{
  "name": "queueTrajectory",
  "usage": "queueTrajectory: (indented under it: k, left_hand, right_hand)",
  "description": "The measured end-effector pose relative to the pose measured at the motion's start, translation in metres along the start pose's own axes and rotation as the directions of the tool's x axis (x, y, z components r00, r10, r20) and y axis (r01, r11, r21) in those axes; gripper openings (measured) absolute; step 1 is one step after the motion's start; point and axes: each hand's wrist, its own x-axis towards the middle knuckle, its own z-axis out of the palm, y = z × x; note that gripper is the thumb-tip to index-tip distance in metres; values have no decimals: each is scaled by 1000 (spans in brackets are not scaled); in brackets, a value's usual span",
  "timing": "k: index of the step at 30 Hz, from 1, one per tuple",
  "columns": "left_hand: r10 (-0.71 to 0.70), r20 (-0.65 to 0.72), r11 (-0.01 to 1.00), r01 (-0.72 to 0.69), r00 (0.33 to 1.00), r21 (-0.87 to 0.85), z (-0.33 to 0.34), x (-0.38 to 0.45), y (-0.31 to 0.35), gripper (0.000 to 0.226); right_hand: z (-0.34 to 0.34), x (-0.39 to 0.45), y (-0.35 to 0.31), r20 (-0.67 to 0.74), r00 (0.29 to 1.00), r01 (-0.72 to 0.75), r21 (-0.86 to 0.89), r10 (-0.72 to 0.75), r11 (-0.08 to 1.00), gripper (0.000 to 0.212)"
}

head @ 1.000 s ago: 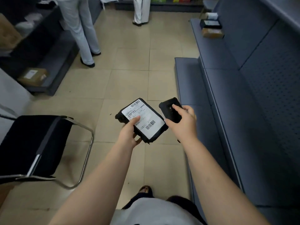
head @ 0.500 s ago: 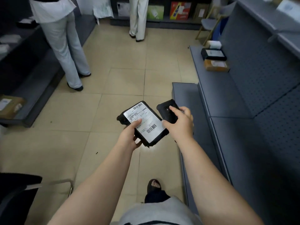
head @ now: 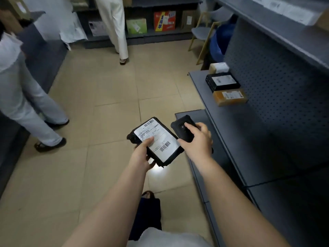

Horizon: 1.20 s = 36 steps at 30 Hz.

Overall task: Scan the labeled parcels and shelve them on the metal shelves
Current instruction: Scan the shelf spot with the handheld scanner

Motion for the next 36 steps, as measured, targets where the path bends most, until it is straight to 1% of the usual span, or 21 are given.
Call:
queueTrajectory:
  k: [4,6,8,11,14,16,20,25,27,29,31,34,36]
  left_hand:
    - [-60,91,983,43,994,177,66,72,67,40]
    - [-91,135,964,53,987,262,99,104,93,36]
    - [-107,173,945,46,979,325,136,133,109,35]
    - [-141,250,912,28,958,408,189,165,108,35]
    - [-172,381,863,-48,909,503,241,189,88,43]
    - [-197,427,836,-76,882,543,278,201,79,48]
    - [-267,384,787,-30,884,616,340,228,74,52]
    - [-319,274,705,34,907,708,388,254,74,84]
    - [-362,240,645,56,901,762,404,264,70,91]
    - [-412,241,583,52,879,811,421,276,63,94]
    - [-465,246,506,27,850,862,438,292,54,96]
    - [-556,237,360,-27,797,933,461,312,39,97]
    - [-596,204,248,-63,776,967,474,324,27,101]
  right_hand:
    - [15,84,-4,-78,988,-136,2,136,991,58]
    - [17,116,-2,-126,969,-211,17,212,977,59]
    - [15,142,3,-193,936,-291,55,296,955,59]
    - [6,170,20,-307,882,-341,108,357,934,60]
    - [-8,197,43,-387,832,-379,127,398,917,60]
    - [-17,221,61,-422,807,-405,115,413,907,61]
    - [-29,266,93,-416,765,-482,134,491,866,62]
    - [-41,303,116,-439,668,-581,197,601,790,62]
    - [-44,313,126,-441,619,-623,229,650,748,63]
    - [-45,322,135,-441,567,-656,270,696,705,65]
    - [-44,330,142,-456,493,-689,315,741,653,66]
    - [-40,334,144,-480,402,-755,308,780,579,64]
    - [-35,332,142,-496,316,-787,338,808,516,62]
